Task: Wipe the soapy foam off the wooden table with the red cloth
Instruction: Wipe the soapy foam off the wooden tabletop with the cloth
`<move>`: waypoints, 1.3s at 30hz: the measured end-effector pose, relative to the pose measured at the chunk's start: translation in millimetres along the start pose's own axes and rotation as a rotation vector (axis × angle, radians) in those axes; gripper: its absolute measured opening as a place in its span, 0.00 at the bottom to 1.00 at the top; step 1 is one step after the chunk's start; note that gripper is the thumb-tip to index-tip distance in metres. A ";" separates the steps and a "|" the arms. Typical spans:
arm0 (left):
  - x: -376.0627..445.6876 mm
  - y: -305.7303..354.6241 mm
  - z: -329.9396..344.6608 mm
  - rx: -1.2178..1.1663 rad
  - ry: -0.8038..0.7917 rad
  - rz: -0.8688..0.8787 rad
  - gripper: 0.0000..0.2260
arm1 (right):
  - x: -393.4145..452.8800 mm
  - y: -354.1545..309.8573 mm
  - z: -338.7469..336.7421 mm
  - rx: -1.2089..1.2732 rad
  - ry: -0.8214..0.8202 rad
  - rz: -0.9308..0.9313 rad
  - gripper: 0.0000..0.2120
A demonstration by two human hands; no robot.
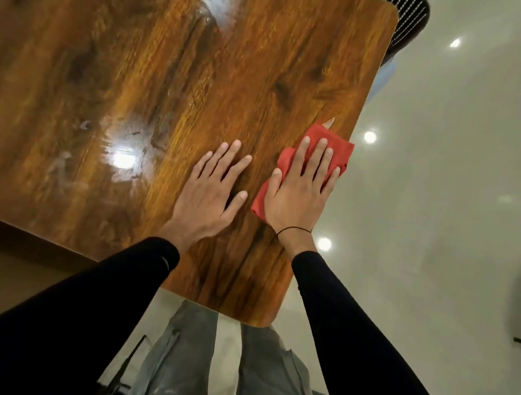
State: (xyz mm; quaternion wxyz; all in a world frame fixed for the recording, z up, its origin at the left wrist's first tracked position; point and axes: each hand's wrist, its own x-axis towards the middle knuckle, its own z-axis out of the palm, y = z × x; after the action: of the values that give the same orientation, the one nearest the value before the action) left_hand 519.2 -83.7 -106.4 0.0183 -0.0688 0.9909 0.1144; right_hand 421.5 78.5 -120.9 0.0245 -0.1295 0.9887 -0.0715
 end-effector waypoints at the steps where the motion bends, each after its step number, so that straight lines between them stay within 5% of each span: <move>1: -1.4 0.3 -0.6 -0.002 0.010 -0.001 0.30 | -8.6 0.8 0.6 0.006 -0.001 -0.008 0.37; 20: -24.0 11.2 -14.4 -0.053 0.087 -0.072 0.27 | -180.0 1.7 1.5 0.066 -0.036 0.025 0.36; 31: -209.4 71.3 13.2 -0.445 0.214 -0.408 0.21 | -249.3 13.0 -11.2 0.155 -0.073 -0.036 0.36; 39: -286.6 78.5 18.7 -0.567 0.335 -0.524 0.16 | -318.9 17.5 -40.9 0.237 -0.366 -0.011 0.33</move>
State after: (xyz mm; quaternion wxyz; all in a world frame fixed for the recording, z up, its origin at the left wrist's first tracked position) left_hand 792.3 34.2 -92.1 -0.1344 -0.3386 0.8584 0.3611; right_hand 722.1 183.6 -73.5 0.2182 -0.1421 0.9517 -0.1629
